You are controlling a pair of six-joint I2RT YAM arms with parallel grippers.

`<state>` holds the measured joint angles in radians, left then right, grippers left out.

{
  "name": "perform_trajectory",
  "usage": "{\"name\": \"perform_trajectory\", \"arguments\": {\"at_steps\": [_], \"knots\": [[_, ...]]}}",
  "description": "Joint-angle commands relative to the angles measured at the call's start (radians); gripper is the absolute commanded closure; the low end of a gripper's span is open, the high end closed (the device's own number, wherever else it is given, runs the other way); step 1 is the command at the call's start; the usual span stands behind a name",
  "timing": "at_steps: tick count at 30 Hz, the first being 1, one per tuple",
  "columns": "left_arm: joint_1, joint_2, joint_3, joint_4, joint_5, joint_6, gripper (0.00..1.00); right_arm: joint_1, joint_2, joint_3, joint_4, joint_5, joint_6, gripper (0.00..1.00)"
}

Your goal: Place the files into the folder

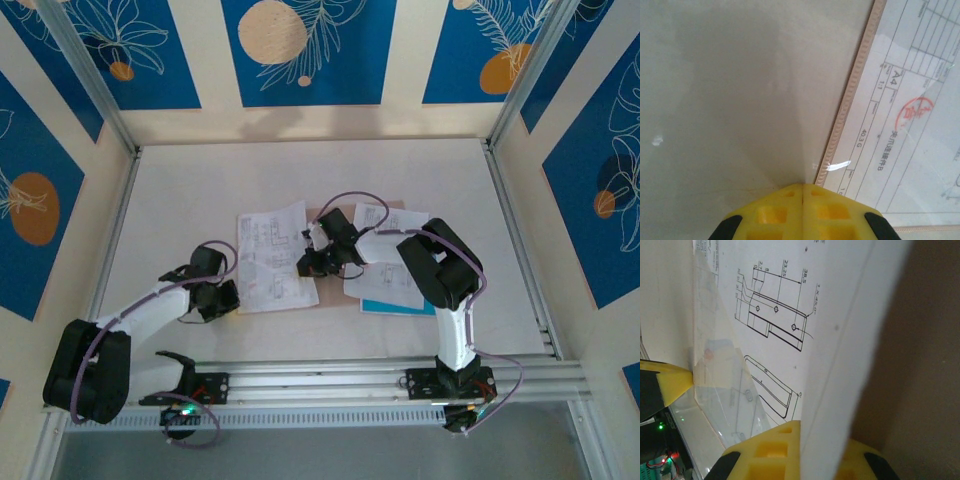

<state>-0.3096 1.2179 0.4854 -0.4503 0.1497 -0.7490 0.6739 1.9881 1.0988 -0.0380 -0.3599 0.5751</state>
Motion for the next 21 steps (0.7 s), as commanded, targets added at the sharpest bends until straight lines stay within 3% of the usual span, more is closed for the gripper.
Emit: {"name": "perform_trajectory", "arguments": {"at_steps": [1, 21], "knots": [[0.0, 0.041, -0.023, 0.079, 0.036, 0.022, 1.0, 0.023, 0.006, 0.001, -0.04, 0.006, 0.021, 1.0], [0.0, 0.013, 0.013, 0.0, -0.05, 0.063, 1.0, 0.075, 0.003, 0.073, -0.206, 0.088, 0.13, 1.0]]}}
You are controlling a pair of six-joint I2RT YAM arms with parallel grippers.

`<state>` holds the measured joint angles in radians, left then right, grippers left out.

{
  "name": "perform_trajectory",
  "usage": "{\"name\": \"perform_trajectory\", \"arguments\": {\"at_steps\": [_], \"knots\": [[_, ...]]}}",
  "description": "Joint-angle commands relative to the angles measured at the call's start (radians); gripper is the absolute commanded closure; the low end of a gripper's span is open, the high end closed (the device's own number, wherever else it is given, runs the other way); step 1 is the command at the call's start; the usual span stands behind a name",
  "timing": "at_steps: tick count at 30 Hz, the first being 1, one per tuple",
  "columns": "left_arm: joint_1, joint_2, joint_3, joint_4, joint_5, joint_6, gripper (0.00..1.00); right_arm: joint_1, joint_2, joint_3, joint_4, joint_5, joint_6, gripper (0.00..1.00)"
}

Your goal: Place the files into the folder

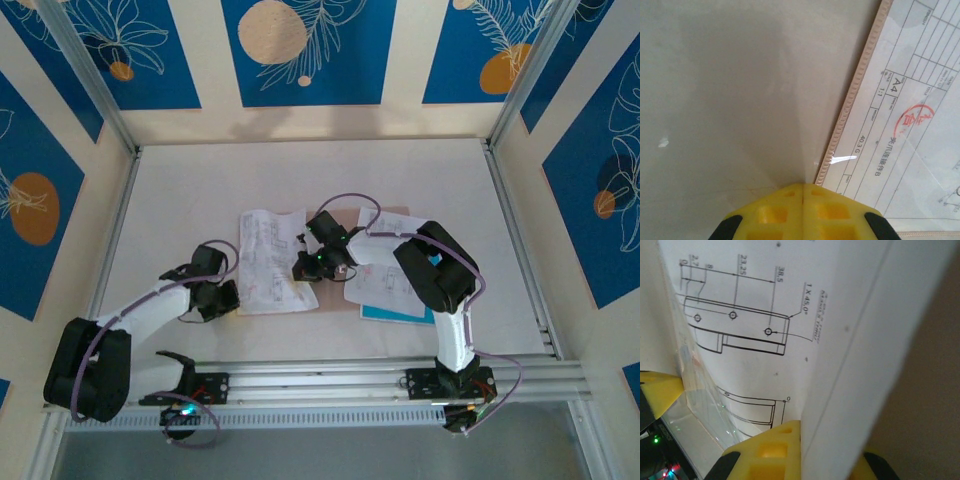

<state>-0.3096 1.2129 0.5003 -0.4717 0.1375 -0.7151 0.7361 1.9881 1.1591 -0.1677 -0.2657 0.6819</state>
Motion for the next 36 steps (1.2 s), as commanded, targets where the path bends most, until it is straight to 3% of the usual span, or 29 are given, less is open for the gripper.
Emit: {"name": "perform_trajectory", "arguments": {"at_steps": [1, 5, 10, 12, 17, 22, 24, 27, 32, 34, 36], "knots": [[-0.001, 0.017, -0.002, 0.02, -0.038, 0.029, 1.0, 0.011, -0.003, 0.011, -0.083, 0.001, 0.026, 1.0], [0.0, 0.01, 0.0, 0.017, -0.033, 0.027, 1.0, 0.011, -0.036, -0.002, -0.097, 0.016, 0.043, 1.0], [0.0, 0.001, 0.006, 0.016, -0.029, 0.02, 1.0, 0.019, -0.071, -0.009, -0.132, 0.031, 0.049, 0.6], [0.0, -0.006, 0.011, 0.006, -0.029, 0.022, 1.0, 0.019, -0.096, -0.021, -0.144, 0.049, 0.059, 0.52], [0.0, -0.043, 0.04, -0.044, -0.041, 0.029, 1.0, 0.02, -0.18, -0.035, -0.215, 0.112, 0.089, 0.43], [-0.016, -0.123, 0.086, -0.117, -0.035, 0.016, 1.0, 0.012, -0.275, -0.053, -0.311, 0.225, 0.13, 0.39], [-0.045, -0.144, 0.106, -0.128, -0.024, -0.005, 1.0, 0.005, -0.323, -0.084, -0.322, 0.263, 0.161, 0.4], [-0.156, -0.136, 0.13, -0.1, -0.031, -0.065, 1.0, -0.004, -0.39, -0.134, -0.331, 0.329, 0.228, 0.47], [-0.326, -0.033, 0.153, 0.033, -0.056, -0.169, 1.0, -0.004, -0.43, -0.164, -0.366, 0.432, 0.353, 0.89], [-0.355, 0.011, 0.159, 0.081, -0.061, -0.188, 1.0, -0.004, -0.42, -0.16, -0.381, 0.464, 0.4, 0.98], [-0.37, 0.055, 0.162, 0.125, -0.056, -0.193, 1.0, -0.005, -0.4, -0.148, -0.389, 0.485, 0.429, 1.0]]}}
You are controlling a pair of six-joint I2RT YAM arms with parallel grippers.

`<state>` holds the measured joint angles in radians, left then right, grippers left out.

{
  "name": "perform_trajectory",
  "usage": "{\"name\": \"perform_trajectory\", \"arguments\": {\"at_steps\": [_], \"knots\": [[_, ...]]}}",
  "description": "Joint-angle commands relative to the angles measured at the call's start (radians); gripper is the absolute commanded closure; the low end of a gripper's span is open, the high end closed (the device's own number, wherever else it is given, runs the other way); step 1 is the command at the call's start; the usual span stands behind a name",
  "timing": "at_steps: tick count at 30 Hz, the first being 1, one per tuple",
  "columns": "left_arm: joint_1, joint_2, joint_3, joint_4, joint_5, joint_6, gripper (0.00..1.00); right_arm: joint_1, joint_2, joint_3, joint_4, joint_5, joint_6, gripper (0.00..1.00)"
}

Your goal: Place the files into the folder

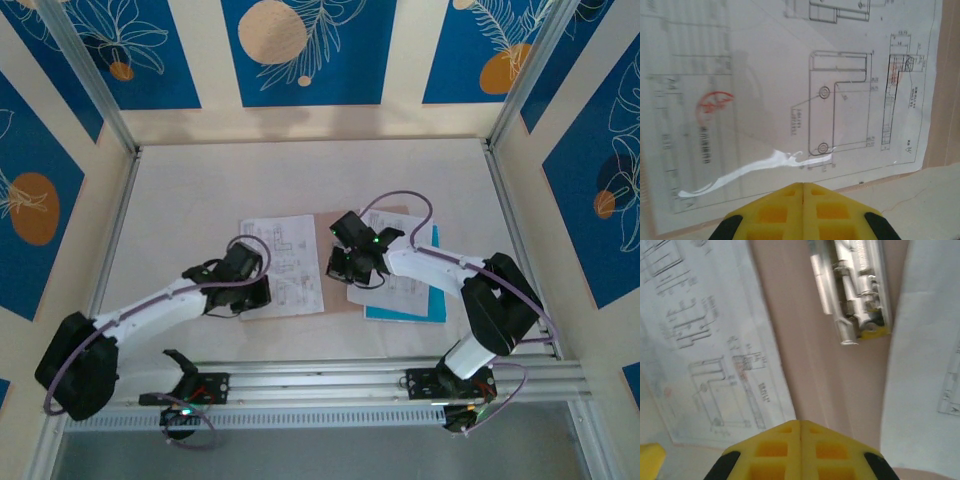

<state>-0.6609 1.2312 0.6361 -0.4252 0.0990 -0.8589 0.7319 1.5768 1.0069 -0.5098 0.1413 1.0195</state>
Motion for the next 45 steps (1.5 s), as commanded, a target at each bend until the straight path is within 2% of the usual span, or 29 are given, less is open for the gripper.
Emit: {"name": "perform_trajectory", "arguments": {"at_steps": [1, 7, 15, 30, 36, 45], "knots": [[-0.024, 0.06, 0.025, 0.096, -0.018, -0.051, 1.0, 0.0, 0.025, 0.015, -0.06, 0.094, 0.109, 1.0], [-0.045, 0.136, -0.032, 0.166, -0.034, -0.063, 1.0, -0.015, 0.098, 0.066, -0.084, 0.127, 0.166, 1.0], [-0.054, 0.12, -0.146, 0.212, -0.049, -0.095, 1.0, -0.005, 0.156, 0.115, -0.09, 0.131, 0.187, 1.0], [-0.054, 0.108, -0.17, 0.201, -0.064, -0.101, 1.0, -0.034, 0.234, 0.137, -0.061, 0.092, 0.207, 1.0], [-0.054, 0.103, -0.176, 0.199, -0.071, -0.107, 1.0, -0.052, 0.249, 0.143, -0.115, 0.118, 0.214, 1.0], [-0.054, 0.098, -0.189, 0.201, -0.076, -0.129, 1.0, -0.069, 0.354, 0.202, -0.241, 0.139, 0.195, 1.0]]}}
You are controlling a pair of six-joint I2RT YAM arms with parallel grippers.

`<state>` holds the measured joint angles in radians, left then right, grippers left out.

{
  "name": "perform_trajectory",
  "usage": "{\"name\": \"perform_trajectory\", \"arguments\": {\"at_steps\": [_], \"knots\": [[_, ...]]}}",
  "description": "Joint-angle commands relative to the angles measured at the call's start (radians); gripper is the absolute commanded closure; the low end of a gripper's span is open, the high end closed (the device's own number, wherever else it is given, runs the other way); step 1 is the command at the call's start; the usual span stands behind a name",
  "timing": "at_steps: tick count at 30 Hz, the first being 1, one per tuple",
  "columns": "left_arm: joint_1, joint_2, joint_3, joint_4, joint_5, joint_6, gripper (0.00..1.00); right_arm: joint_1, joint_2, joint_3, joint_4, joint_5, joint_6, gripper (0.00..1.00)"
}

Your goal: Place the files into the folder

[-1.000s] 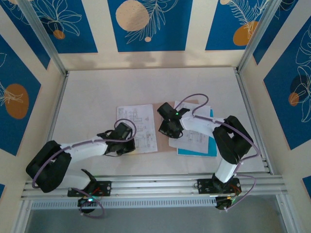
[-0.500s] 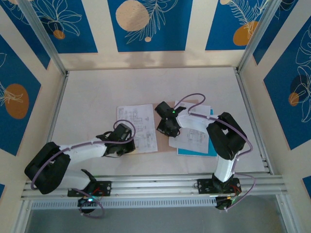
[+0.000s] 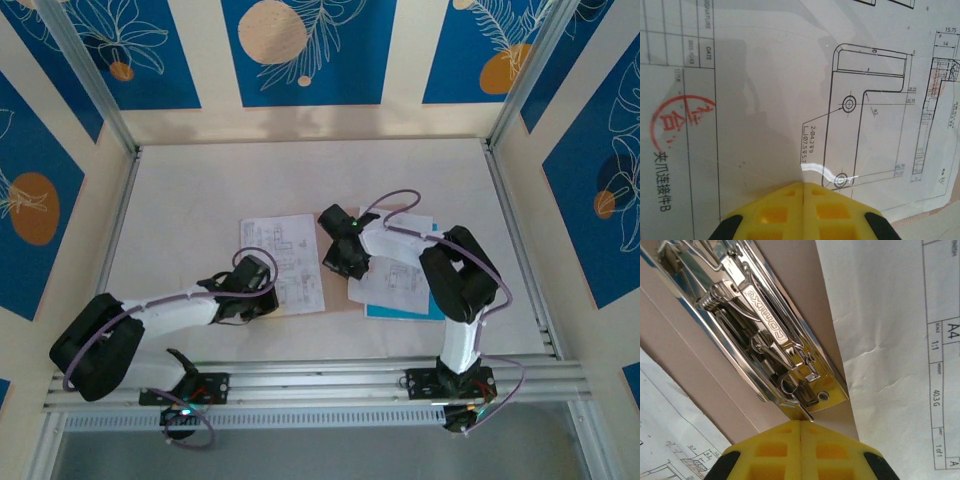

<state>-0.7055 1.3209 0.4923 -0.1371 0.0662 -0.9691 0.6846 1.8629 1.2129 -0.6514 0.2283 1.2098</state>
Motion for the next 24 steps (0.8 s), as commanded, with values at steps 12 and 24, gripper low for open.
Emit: {"name": "perform_trajectory", "arguments": {"at_steps": [12, 24], "knots": [[-0.007, -0.021, -0.091, -0.105, -0.084, -0.086, 1.0, -0.042, 0.134, 0.023, -0.205, 0.115, -0.018, 1.0], [0.009, -0.042, -0.133, -0.101, -0.085, -0.112, 1.0, -0.051, 0.148, 0.072, -0.265, 0.185, -0.066, 1.0]]}}
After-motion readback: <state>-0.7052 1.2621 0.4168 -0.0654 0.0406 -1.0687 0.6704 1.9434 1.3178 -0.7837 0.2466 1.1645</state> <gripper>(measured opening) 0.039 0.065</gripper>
